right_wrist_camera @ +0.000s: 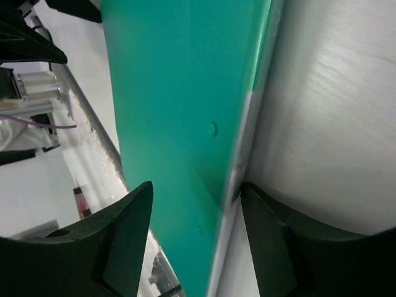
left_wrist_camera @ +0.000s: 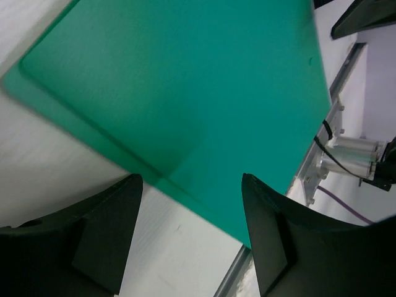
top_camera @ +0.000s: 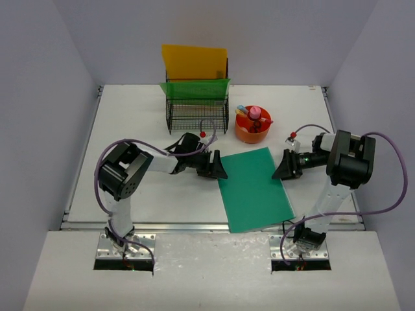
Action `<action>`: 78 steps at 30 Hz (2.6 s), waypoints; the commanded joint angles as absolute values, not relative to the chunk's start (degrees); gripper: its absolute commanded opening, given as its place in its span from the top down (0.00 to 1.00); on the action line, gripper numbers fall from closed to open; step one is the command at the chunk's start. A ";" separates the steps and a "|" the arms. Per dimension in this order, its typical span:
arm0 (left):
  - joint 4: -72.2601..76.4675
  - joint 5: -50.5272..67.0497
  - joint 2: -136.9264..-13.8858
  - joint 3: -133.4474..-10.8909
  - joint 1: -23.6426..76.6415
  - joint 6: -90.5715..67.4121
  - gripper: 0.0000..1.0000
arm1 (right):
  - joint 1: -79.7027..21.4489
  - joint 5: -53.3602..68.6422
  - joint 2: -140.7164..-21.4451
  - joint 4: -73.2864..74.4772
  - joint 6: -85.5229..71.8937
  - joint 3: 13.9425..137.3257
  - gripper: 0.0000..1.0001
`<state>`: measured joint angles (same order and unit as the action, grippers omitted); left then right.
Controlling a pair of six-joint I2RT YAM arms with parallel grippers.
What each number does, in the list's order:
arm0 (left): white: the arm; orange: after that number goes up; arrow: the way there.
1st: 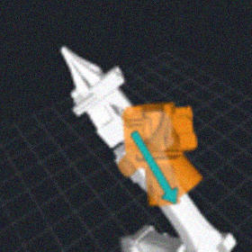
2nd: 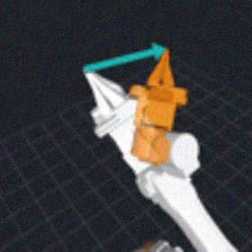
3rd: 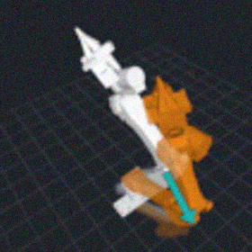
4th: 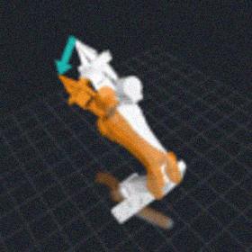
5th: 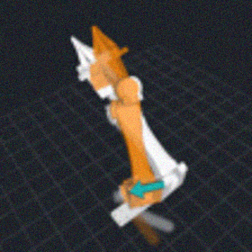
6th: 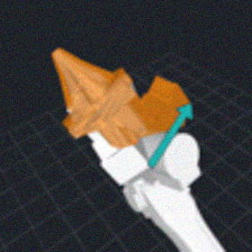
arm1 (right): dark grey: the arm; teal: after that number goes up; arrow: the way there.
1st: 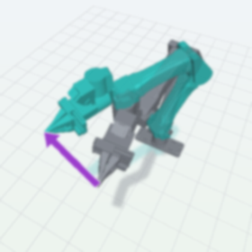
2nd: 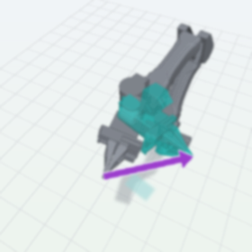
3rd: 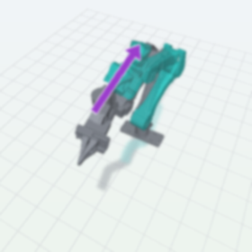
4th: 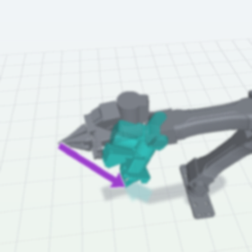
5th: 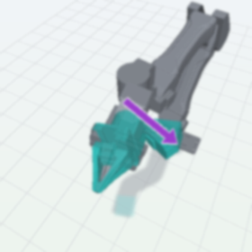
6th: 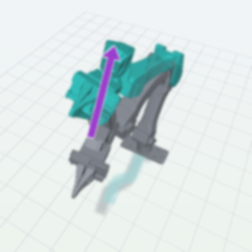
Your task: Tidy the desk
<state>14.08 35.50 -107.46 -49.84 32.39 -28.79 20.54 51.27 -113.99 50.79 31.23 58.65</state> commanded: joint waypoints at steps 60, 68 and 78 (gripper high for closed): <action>-1.27 59.77 -43.86 -28.13 13.45 -37.70 0.07 | 9.84 96.06 -7.21 55.38 131.49 32.75 1.00; -1.58 59.69 -43.25 -27.16 13.45 -37.71 0.07 | 9.92 97.06 -8.78 62.85 138.04 34.32 1.00; 0.58 57.22 -41.90 -30.78 13.45 -34.72 0.06 | 9.93 89.87 -12.79 44.69 89.72 41.57 1.00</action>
<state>-4.03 58.24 -43.13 -27.56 13.80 -35.96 9.87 83.59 -11.97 53.33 98.79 40.02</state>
